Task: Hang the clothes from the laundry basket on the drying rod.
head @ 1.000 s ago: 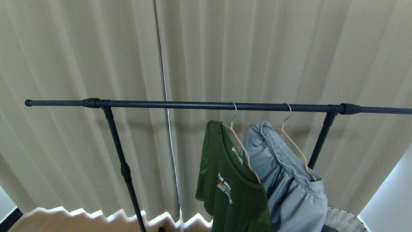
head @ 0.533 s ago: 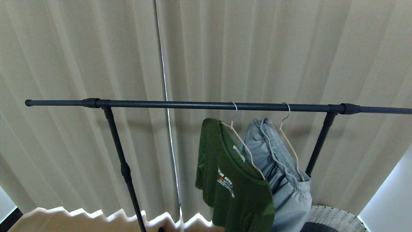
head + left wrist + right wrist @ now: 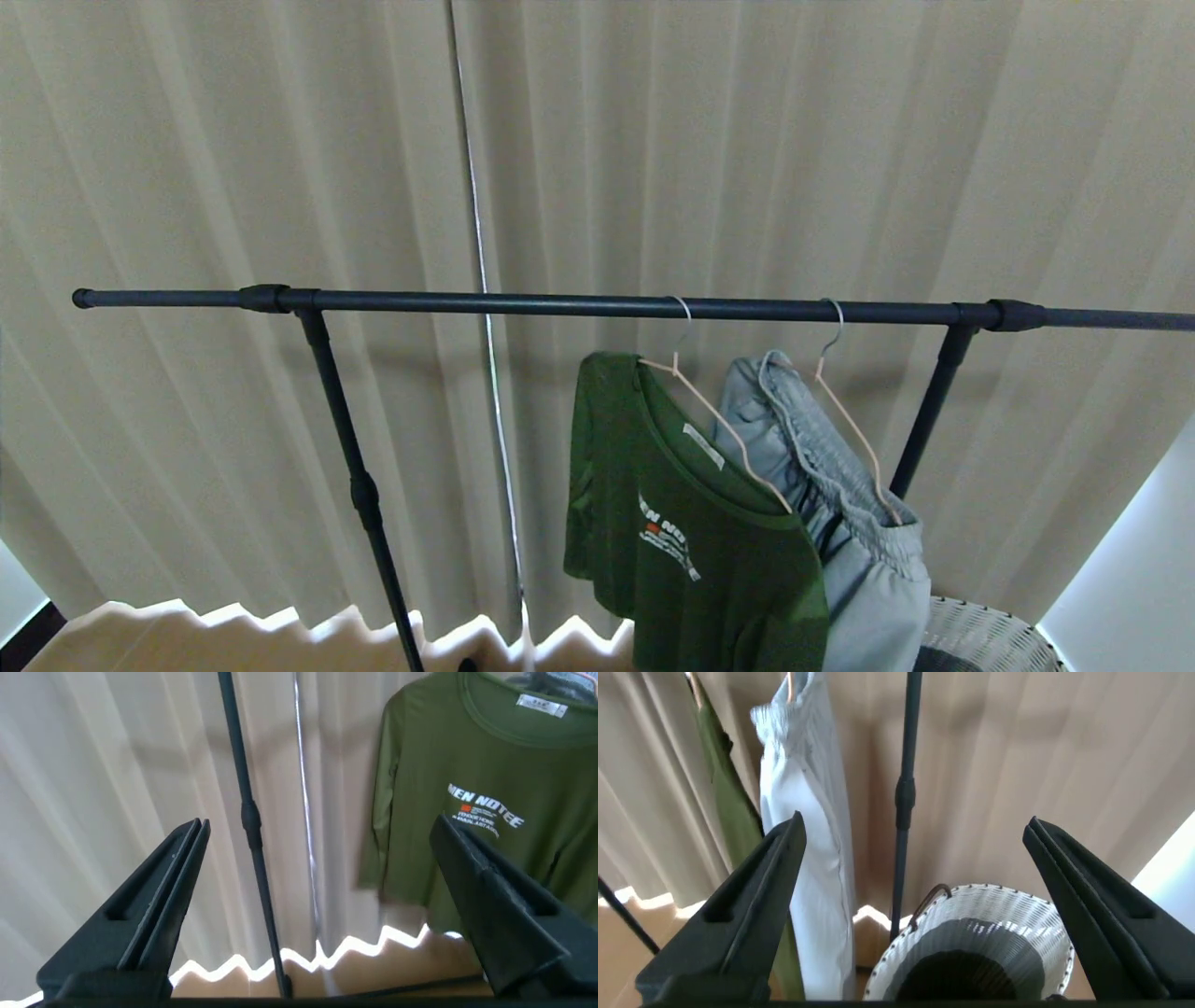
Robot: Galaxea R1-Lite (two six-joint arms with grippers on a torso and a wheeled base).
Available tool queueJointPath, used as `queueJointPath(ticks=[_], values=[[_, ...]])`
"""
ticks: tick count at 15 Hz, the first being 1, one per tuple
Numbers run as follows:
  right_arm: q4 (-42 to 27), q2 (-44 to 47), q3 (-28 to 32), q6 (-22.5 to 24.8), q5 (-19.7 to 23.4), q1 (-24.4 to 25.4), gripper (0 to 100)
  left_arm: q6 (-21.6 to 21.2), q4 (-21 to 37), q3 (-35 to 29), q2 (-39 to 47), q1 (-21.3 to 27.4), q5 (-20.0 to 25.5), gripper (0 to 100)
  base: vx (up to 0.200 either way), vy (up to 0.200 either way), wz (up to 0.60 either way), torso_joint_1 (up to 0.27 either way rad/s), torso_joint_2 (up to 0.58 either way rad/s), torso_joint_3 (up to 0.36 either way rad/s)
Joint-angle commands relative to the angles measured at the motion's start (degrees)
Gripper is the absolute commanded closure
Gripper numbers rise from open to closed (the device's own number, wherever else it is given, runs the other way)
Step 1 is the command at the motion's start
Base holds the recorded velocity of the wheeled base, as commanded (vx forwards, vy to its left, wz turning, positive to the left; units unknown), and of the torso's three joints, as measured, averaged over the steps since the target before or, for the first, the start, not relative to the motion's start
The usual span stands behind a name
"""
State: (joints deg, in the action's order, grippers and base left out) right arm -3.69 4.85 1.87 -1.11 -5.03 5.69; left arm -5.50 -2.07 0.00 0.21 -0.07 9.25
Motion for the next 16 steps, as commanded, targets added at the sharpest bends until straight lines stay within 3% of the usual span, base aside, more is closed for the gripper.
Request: queueJointPath(ticks=[1,10,12,16], values=[[0.09,0.42,-0.28,0.23,0.29,0.02,0,0.31,-0.04,0.0,-0.21,-0.01,-0.46,0,0.0,0.0,0.0,0.0,0.0,0.0],[0.44,0.42,-0.37,-0.03,-0.24,-0.07,0,0.49,-0.04,0.0,-0.21,-0.01,-0.46,0,0.0,0.0,0.0,0.0,0.0,0.0],[0.35,-4.59,-0.37,1.02,0.9,-6.92,0,0.49,-0.04,0.0,-0.21,-0.01,-0.46,0,0.0,0.0,0.0,0.0,0.0,0.0],[0.18,-4.76,-0.28,0.23,1.26,-6.22,0,0.49,-0.04,0.0,-0.21,-0.01,-0.46,0,0.0,0.0,0.0,0.0,0.0,0.0]])
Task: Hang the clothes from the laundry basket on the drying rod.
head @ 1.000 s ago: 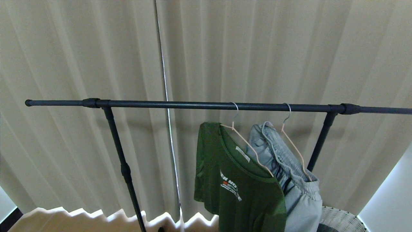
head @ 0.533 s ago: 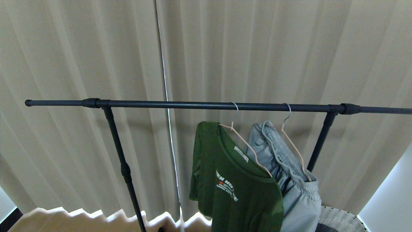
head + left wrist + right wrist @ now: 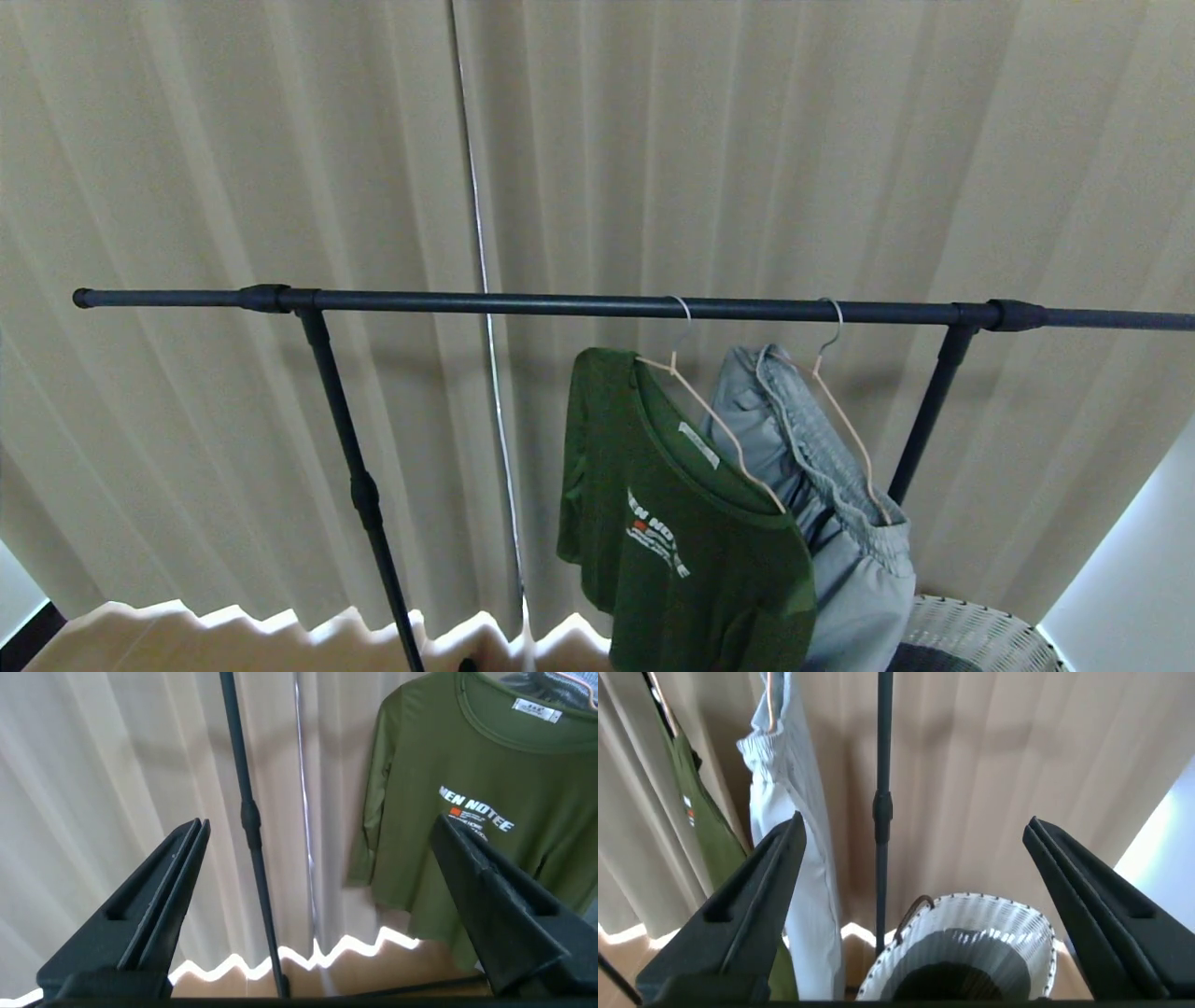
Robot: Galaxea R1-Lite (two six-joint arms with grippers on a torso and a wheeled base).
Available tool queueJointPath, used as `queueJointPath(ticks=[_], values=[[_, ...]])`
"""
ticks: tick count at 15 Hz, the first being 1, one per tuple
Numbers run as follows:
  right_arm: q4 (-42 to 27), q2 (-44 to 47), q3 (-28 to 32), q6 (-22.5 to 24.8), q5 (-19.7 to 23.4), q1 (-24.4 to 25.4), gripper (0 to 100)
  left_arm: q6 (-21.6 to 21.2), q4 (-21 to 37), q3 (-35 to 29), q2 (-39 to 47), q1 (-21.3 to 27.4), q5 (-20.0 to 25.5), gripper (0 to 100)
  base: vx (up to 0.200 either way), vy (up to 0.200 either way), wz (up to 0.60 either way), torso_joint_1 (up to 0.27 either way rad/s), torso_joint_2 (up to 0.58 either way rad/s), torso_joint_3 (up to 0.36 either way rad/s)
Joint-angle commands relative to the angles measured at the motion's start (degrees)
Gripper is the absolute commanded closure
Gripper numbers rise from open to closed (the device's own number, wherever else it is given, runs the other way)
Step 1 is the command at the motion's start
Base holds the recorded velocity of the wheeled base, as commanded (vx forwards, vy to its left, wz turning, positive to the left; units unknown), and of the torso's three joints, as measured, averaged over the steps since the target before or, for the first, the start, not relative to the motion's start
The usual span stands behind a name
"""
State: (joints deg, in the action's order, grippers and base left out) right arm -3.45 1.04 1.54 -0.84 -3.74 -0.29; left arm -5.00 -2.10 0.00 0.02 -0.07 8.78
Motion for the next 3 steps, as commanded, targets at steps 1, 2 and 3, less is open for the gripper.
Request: queueJointPath(ticks=[1,2,3], values=[[0.11,-0.95,0.05,-0.04,-0.04,-0.23,0,-0.01,-0.01,0.0,-0.02,-0.01,0.01,0,0.0,0.0,0.0,0.0,0.0,0.0],[0.11,-0.95,0.05,-0.04,-0.04,-0.23,0,-0.01,-0.01,0.0,-0.02,-0.01,0.01,0,0.0,0.0,0.0,0.0,0.0,0.0],[0.11,-0.95,0.05,-0.04,-0.04,-0.23,0,-0.01,-0.01,0.0,-0.02,-0.01,0.01,0,0.0,0.0,0.0,0.0,0.0,0.0]])
